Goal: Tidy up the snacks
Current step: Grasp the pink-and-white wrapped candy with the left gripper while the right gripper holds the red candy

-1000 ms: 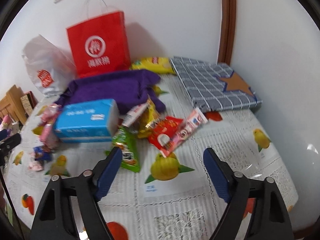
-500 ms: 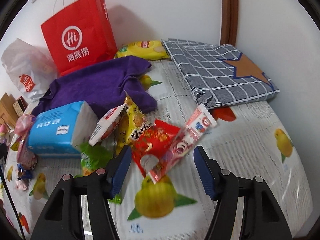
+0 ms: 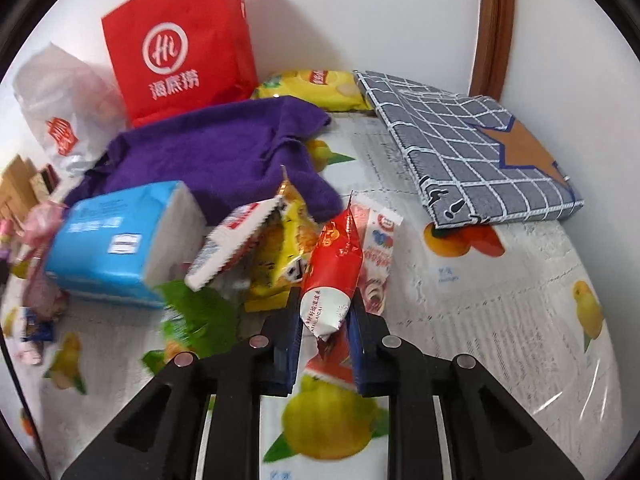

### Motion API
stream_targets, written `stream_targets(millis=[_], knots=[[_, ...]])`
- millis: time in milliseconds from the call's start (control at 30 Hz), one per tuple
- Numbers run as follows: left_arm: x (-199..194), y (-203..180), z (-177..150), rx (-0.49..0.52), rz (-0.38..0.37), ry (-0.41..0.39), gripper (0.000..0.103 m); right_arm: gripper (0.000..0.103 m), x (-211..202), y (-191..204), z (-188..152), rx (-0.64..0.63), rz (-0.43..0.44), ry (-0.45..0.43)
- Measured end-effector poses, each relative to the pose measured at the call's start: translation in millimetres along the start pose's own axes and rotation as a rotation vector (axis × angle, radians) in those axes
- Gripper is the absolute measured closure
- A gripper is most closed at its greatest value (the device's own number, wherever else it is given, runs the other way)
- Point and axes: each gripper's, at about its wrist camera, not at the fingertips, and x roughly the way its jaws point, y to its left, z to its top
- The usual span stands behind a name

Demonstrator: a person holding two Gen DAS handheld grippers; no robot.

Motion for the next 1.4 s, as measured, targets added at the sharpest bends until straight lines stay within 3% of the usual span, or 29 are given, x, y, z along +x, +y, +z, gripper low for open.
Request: stream_targets(millis=[233,433,667,900,1100,1400], knots=[[-8.7,10.4,-7.6,-0.018,0.006,0.003,0.002,0.082,-38.7,-1.2,-12.8,0.014,0.087,-0.02],[-13.0,31.7,-19.6,-0.048,0.029,0.031,0.002,0.082,-56.8,10.7,-29.3,-0.006,0.101,-0.029],[-17.0,48.2,-38.5,-0.059,0.031,0.05,0.002,0.082,-47.6,25.1,-45.6,-0.03,0.091,-0.002],[4.0,48.2,-55.2,-0.059,0.024,0.112,0.002,0.082,-38.9,27.9,-55.9,-0.038,0.093,0.016],[25.1,43.5,-62.2,-0.026,0.07,0.179,0.004,0.082,-37.6,26.4,-58.2,-0.044,0.079,0.023],[31.5,55.2,-66.6,-0.064,0.057,0.192,0.006,0.082,-34.1,30.0,-58.7,-0.047,0.08,0.025]])
